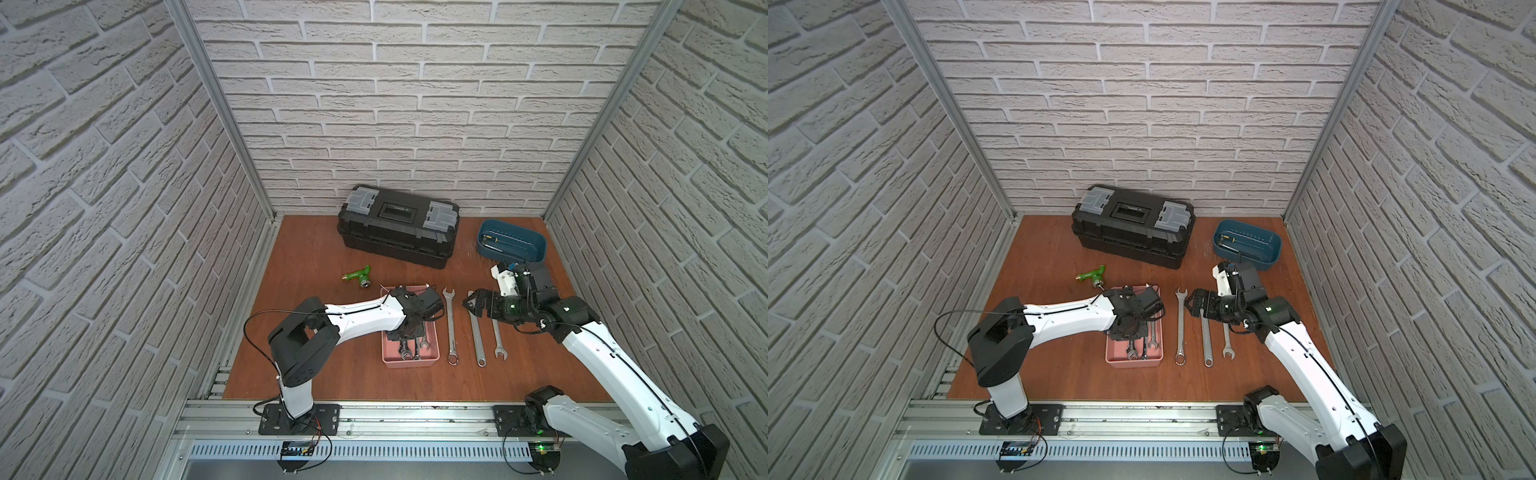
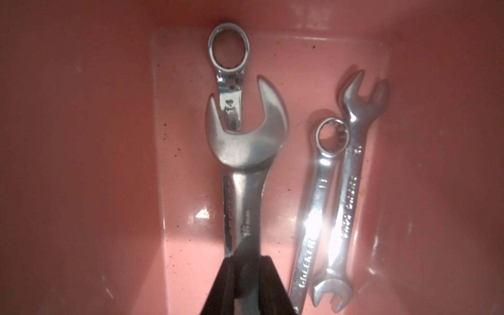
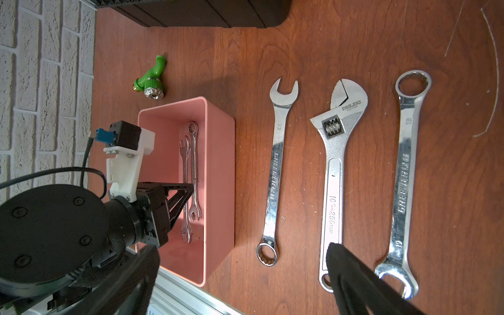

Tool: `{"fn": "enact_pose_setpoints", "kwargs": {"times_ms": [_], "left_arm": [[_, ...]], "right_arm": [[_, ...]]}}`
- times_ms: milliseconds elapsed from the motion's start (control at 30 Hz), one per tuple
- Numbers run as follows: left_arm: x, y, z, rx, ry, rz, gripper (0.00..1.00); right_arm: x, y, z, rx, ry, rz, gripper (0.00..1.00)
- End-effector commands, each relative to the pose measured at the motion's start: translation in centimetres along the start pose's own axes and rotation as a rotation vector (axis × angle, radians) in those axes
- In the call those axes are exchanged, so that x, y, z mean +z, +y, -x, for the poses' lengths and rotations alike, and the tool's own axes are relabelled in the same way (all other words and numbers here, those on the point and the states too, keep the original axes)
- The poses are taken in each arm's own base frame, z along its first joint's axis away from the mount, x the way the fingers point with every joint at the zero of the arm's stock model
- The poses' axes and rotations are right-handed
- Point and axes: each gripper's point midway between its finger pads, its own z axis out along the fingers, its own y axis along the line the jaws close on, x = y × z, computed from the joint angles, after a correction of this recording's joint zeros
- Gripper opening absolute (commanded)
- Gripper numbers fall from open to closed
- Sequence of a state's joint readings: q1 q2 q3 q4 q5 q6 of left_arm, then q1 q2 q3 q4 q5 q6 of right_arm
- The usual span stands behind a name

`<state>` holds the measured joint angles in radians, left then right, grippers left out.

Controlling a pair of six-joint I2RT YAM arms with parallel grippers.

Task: Take out the wrench from the storage box
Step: Pick up the wrench from the storage box.

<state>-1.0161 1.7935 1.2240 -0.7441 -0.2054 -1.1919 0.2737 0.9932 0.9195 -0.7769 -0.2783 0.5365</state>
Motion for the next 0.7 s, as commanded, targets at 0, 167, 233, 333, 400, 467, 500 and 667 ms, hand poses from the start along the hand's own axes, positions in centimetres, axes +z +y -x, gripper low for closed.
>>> {"fn": "enact_pose_setpoints", "kwargs": {"times_ms": [0,167,233,333,400,467,500,667], "left_arm": [[-2.0,0.1,0.9,0.039,-0.038,0.001,0.0],[-4.2,0.4,1.8,0.095,-0.061,0.027,0.0],[-5.1,0.6,2.1,0.117,-0.067,0.034,0.0],[-6.6,0.8,2.6,0.139,-0.072,0.037,0.0],[-7.8,1.2,3.0,0.146,-0.078,0.034,0.0],[-8.9,1.8,3.5,0.154,-0.086,0.035,0.0],[-9.4,2.1,3.6,0.156,-0.087,0.034,0.0],[-11.3,4.6,4.3,0.145,-0.095,0.037,0.0]], "right_arm": [[0.2,-0.2,0.4,-0.007,-0.019,0.004,1.0],[-0.2,-0.3,0.9,-0.014,-0.036,-0.008,1.0],[-0.3,-0.4,1.1,-0.016,-0.04,-0.013,1.0],[-0.5,-0.3,1.5,-0.02,-0.05,-0.013,1.0],[-0.6,-0.2,1.6,-0.019,-0.055,-0.01,1.0],[-0.6,-0.2,1.7,-0.018,-0.057,-0.007,1.0],[-0.6,-0.1,1.7,-0.019,-0.056,-0.006,1.0],[-0.6,-0.1,2.0,-0.014,-0.061,-0.003,1.0]]}}
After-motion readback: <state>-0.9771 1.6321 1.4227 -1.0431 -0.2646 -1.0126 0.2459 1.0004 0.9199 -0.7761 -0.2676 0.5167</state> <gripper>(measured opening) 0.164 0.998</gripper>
